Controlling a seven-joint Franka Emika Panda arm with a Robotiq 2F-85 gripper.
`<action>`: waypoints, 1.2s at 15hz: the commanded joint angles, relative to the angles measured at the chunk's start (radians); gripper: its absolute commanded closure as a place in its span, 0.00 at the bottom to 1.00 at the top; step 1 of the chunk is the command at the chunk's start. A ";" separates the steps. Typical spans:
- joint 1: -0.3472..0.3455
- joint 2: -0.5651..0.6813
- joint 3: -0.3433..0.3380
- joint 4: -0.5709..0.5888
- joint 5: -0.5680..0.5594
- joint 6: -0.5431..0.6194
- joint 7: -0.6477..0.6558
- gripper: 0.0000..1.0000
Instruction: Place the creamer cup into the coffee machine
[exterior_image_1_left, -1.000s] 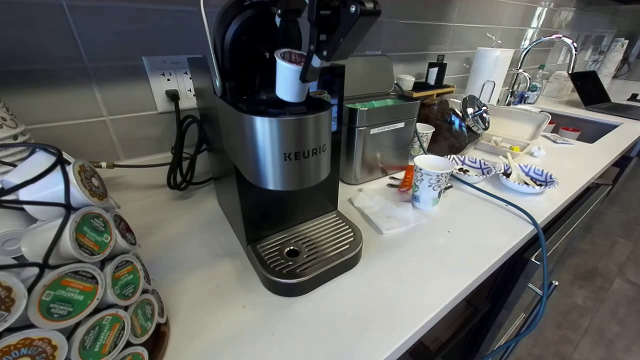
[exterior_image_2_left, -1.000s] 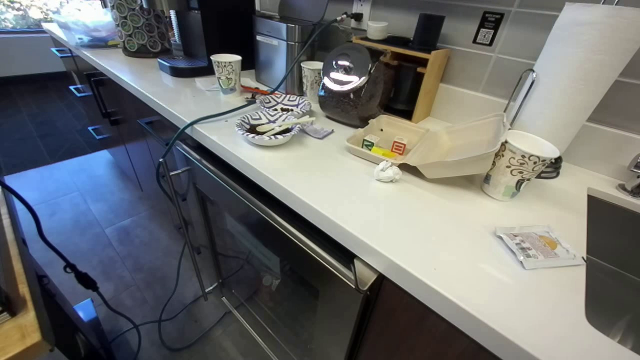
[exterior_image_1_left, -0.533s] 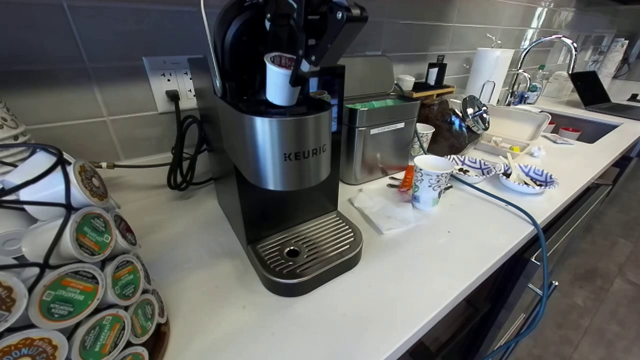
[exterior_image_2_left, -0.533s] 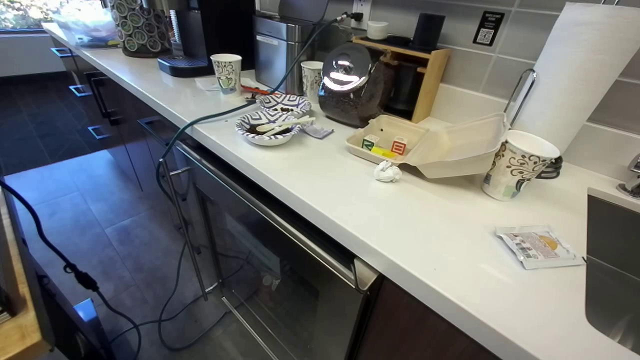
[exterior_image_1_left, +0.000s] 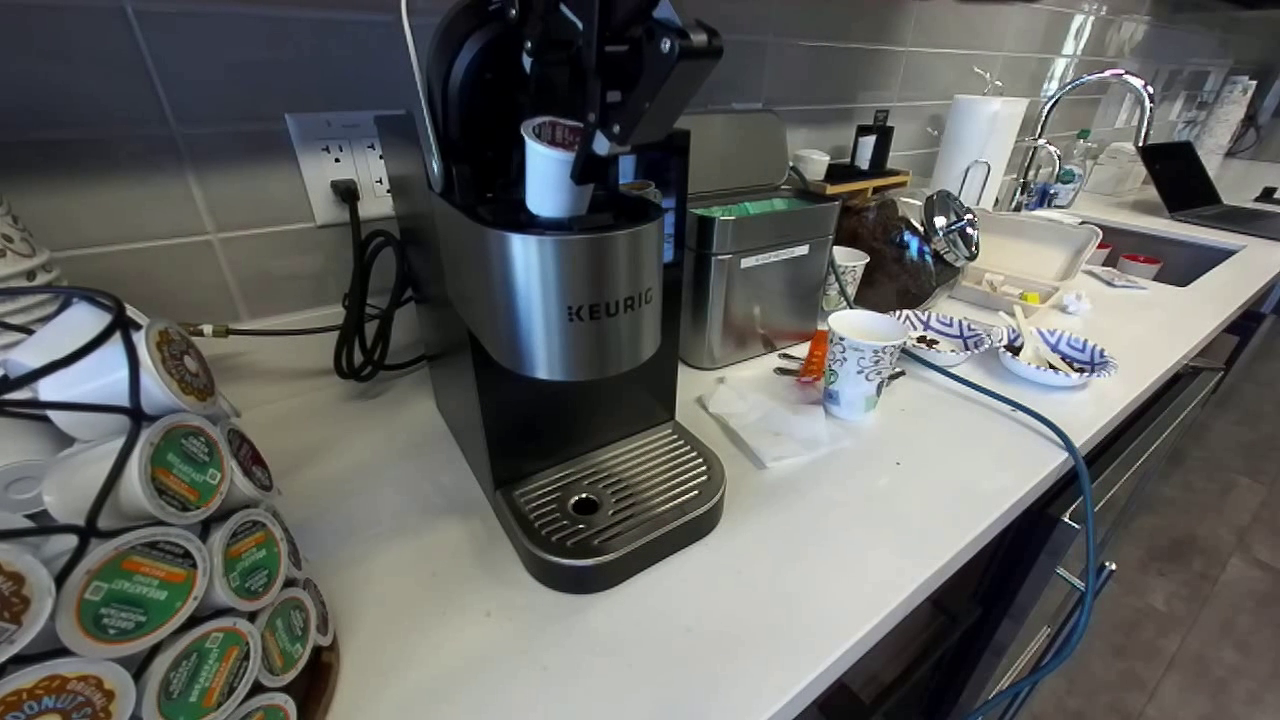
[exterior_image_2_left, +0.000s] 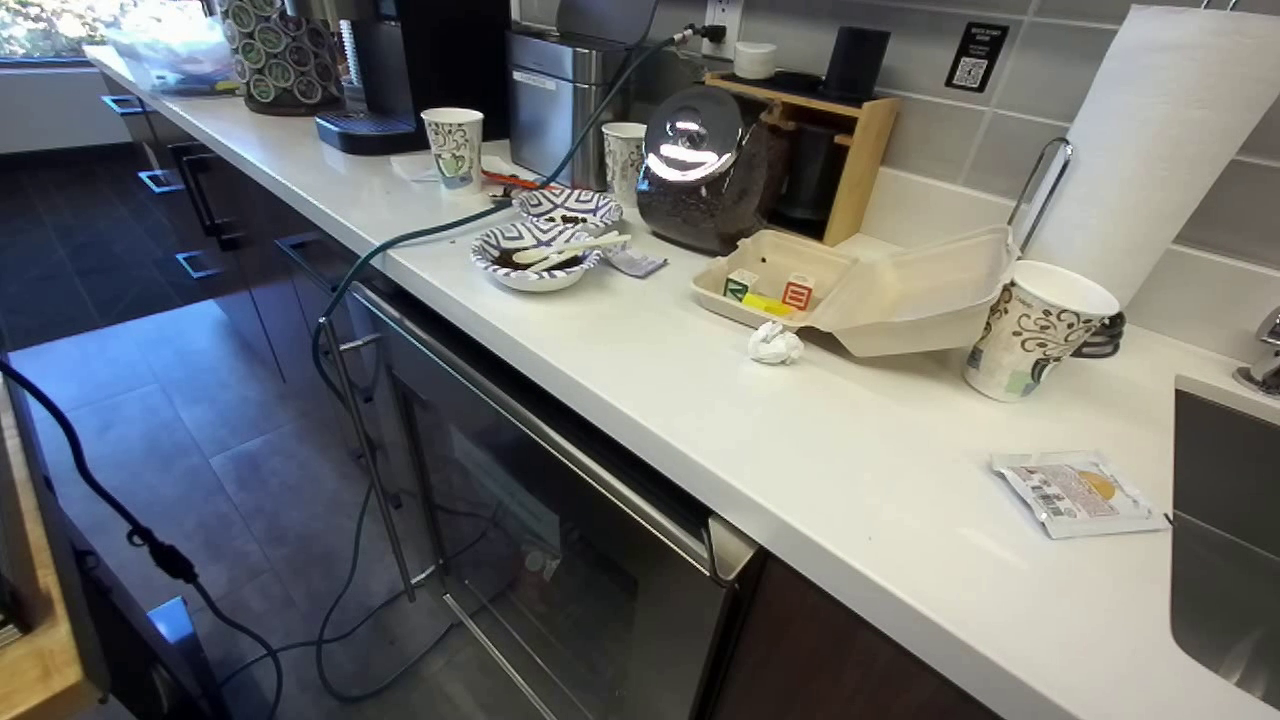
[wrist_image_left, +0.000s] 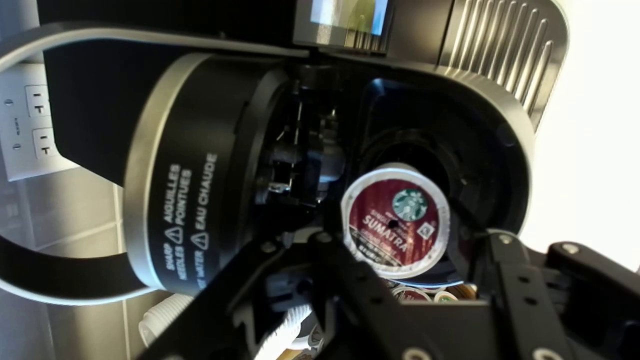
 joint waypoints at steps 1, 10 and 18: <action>0.019 0.018 -0.009 0.039 0.015 -0.067 -0.017 0.74; 0.013 0.010 -0.002 0.038 -0.003 -0.056 0.007 0.01; -0.001 -0.199 0.022 -0.127 0.067 -0.084 0.214 0.00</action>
